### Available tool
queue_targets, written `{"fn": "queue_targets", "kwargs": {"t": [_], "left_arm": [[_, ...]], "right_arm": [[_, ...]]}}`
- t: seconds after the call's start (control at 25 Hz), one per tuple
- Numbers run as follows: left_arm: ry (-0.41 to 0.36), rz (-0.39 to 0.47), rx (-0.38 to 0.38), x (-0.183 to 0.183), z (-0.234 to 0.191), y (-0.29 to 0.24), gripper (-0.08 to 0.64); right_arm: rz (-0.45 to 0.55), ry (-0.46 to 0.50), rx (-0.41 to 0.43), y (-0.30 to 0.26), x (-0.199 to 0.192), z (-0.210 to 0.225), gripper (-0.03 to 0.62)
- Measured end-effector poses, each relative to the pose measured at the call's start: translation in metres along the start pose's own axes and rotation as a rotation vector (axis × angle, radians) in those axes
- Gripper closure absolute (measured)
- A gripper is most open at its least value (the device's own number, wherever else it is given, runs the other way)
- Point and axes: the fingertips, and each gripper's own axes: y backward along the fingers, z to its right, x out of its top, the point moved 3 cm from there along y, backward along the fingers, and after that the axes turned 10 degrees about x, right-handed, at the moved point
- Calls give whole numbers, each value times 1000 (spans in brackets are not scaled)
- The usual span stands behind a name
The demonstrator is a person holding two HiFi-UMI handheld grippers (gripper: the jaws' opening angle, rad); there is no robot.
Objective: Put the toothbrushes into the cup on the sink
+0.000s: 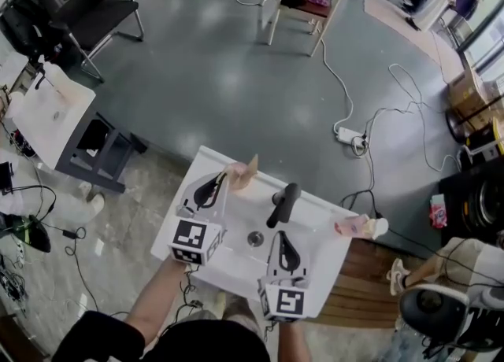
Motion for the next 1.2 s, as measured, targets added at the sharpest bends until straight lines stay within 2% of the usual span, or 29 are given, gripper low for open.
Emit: {"fn": "queue_targets", "kwargs": {"t": [0.44,0.56,0.76,1.2], "left_arm": [[1,-37,5,-26,-1,-13,554],[2,-47,5,-31,0,-16,554],[2,-57,2,-38,0,-21,554],[-43,-61,-11,-43,3,-22,550]], "right_arm": [[-29,-25,-11,-6,-17,4,594],[-69,-22,-9,-5,-25,4,594],[-30,-32,-18,-7,-26,7,594],[-51,-42,-21,-9,-29,6,594]]}}
